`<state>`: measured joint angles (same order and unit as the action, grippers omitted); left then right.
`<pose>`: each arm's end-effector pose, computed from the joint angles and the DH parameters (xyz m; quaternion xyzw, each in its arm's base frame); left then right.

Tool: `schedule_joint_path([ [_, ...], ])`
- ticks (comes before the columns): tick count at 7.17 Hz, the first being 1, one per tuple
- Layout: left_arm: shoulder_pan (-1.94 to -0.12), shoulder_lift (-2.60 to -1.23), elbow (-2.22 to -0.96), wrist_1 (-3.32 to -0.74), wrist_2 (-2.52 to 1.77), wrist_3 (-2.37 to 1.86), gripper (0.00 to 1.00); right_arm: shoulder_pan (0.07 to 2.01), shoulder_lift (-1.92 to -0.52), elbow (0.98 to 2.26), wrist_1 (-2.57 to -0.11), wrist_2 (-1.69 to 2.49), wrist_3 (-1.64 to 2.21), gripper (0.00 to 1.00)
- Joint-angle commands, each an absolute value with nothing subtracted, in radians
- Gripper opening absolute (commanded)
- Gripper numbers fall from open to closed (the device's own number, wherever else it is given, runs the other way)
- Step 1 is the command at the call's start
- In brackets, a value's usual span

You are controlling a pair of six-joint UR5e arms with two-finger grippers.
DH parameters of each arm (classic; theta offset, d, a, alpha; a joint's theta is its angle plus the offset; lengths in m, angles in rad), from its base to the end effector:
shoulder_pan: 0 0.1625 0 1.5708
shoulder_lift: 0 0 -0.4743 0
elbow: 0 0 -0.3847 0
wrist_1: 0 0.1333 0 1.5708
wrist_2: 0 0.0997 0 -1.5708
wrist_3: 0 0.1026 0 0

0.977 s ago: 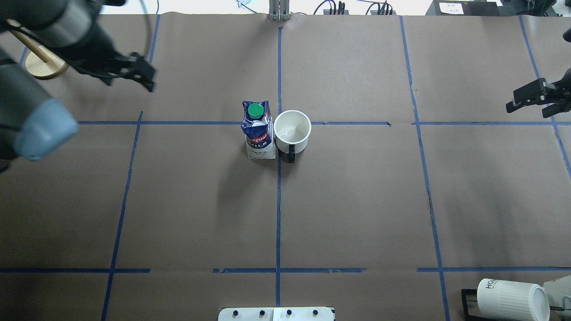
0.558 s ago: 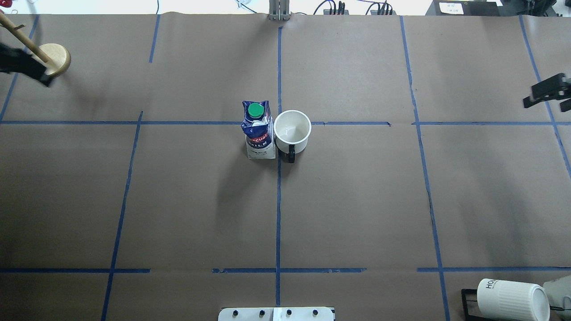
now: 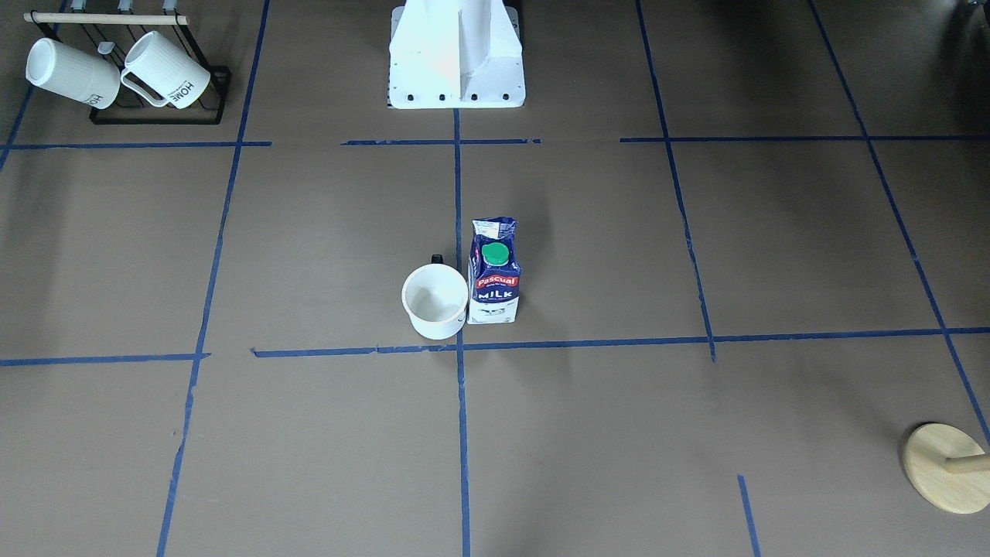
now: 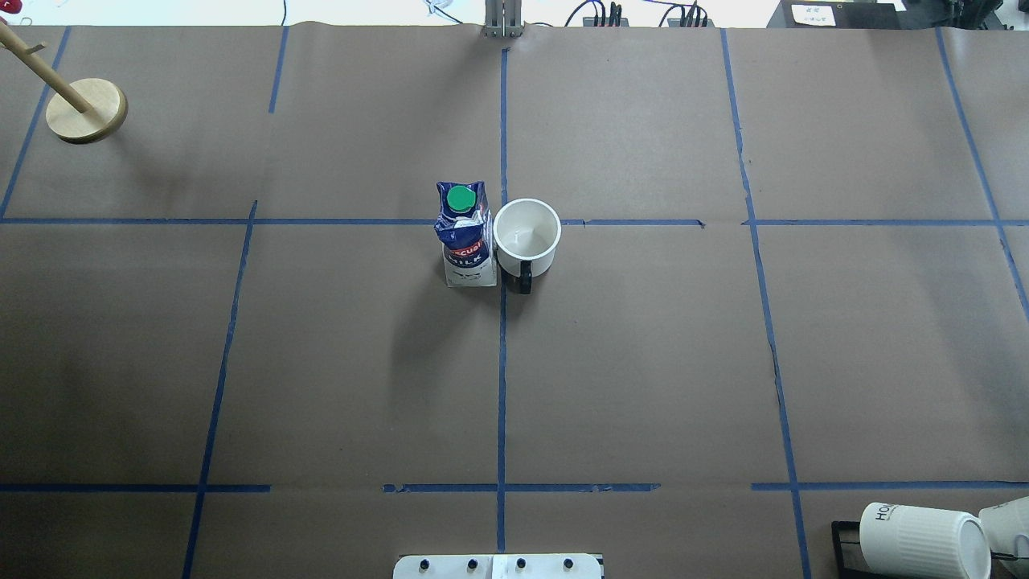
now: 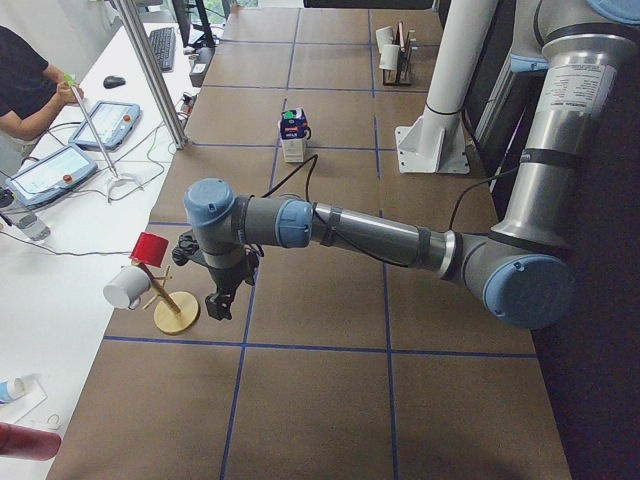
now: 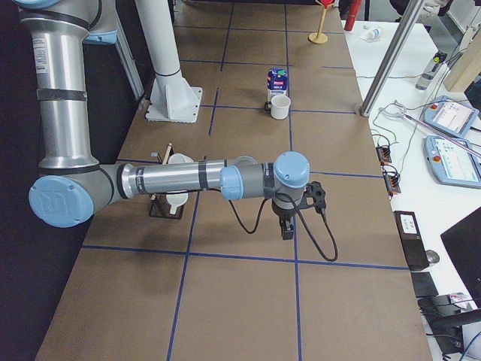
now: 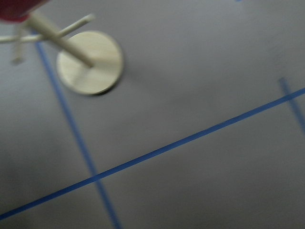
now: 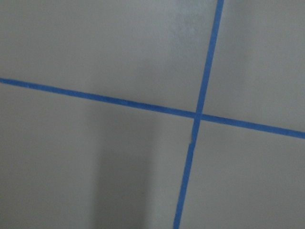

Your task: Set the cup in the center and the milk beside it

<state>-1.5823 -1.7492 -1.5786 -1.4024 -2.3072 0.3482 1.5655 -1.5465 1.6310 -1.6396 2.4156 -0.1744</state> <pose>-0.0709 -0.5625 0.6323 0.0726 0.3526 0.1595 0.9192 0.0539 -0.4959 0.6707 0.0418 -0.4079 -0.0850 0.9081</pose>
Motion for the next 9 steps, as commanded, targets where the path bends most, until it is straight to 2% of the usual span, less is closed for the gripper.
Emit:
schedule_joint_path([
  [1, -1.589, -1.735, -1.56, -1.384, -2.335, 0.347, 1.0, 1.585, -1.554, 1.617, -1.769, 2.405, -0.307, 1.0],
  [5, -1.589, -1.681, -1.58, -1.387, -2.409, 0.166, 1.0, 1.578, -1.569, 1.597, -1.758, 2.402, -0.302, 1.0],
  [9, -1.586, -1.614, -1.585, -1.543, -2.457, 0.106, 1.0, 1.578, -1.566, 1.627, -1.735, 2.404, -0.287, 1.0],
])
